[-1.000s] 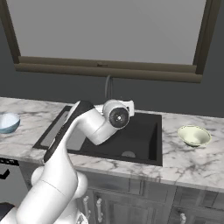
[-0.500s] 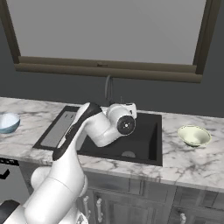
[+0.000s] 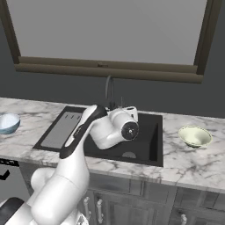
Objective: Rinse each bowl for a few seconds and place them down in the sink or on the counter.
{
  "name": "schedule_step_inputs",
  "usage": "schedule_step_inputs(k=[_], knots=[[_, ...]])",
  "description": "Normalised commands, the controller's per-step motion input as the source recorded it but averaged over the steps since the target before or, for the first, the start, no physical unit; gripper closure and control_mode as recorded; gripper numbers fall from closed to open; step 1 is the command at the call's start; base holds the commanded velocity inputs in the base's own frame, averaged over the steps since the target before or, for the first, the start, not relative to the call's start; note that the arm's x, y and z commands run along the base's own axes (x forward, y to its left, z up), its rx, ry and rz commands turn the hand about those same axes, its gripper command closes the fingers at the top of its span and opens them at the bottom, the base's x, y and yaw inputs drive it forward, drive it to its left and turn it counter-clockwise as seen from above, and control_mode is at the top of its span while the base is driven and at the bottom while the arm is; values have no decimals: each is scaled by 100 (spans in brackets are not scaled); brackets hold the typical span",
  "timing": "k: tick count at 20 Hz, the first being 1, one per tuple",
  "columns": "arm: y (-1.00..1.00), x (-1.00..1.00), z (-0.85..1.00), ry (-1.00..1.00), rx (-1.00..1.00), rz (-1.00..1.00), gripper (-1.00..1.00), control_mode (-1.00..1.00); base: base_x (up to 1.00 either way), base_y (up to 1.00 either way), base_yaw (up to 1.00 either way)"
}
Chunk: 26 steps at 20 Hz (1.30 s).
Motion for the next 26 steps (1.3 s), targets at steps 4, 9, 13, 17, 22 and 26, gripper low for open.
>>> schedule_step_inputs(k=[4,9,13,17,22,26], knots=[[0,15,-4,0,0,4,-100,-100,0,0,0],[1,19,-3,0,0,2,-100,-100,0,0,0],[10,28,-12,0,0,0,-100,-100,0,0,0],[16,26,-18,-2,0,0,-100,-100,0,0,0],[10,29,-11,-1,1,0,-100,-100,0,0,0],[0,22,-5,-1,3,0,-100,-100,0,0,0]])
